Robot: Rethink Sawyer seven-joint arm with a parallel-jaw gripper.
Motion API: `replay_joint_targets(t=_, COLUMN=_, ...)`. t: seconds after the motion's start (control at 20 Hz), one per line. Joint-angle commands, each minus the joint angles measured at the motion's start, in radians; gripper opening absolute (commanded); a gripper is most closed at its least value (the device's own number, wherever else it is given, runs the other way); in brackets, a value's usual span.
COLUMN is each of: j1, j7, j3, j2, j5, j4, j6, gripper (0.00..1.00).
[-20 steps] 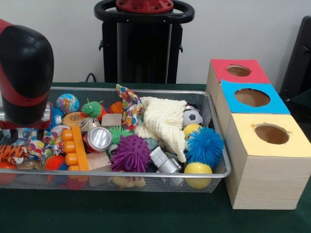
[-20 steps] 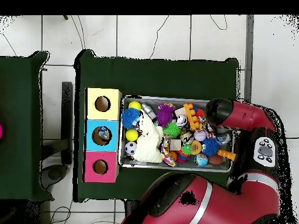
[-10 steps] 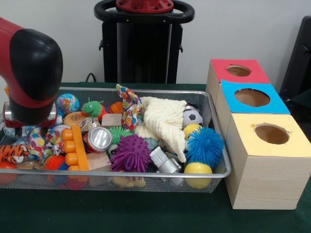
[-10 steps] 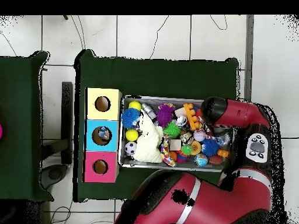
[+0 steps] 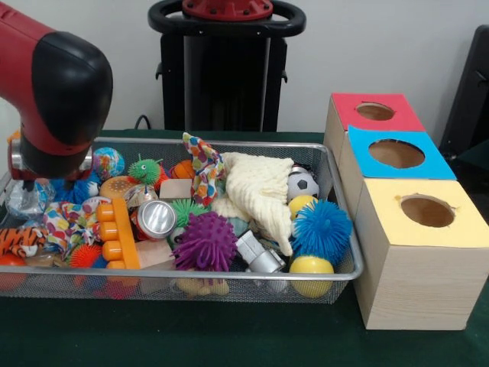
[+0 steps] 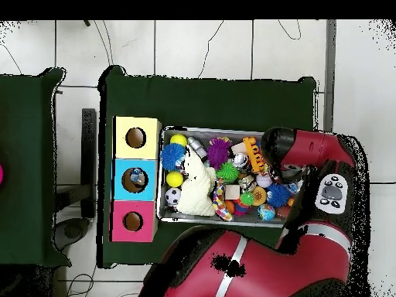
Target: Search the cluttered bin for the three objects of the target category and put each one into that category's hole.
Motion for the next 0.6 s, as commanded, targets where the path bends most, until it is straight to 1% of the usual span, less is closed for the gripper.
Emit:
replay_joint_targets(t=0.05, j1=0.001, j7=0.064, j3=0.013, j2=-0.022, j5=-0.043, j4=0.1, j6=0.054, gripper=1.0)
replay_joint_targets(t=0.15, j1=0.001, j7=0.065, j3=0.014, j2=-0.018, j5=-0.038, j4=0.099, j6=0.046, gripper=1.0)
replay_joint_targets(t=0.4, j1=-0.018, j7=0.071, j3=0.05, j2=-0.013, j5=-0.014, j4=0.119, j6=-0.03, gripper=1.0)
replay_joint_targets(t=0.5, j1=-0.033, j7=0.063, j3=0.08, j2=0.002, j5=0.003, j4=0.113, j6=-0.048, gripper=1.0)
replay_joint_targets(t=0.6, j1=-0.049, j7=0.041, j3=0.11, j2=0.005, j5=0.018, j4=0.126, j6=-0.061, gripper=1.0)
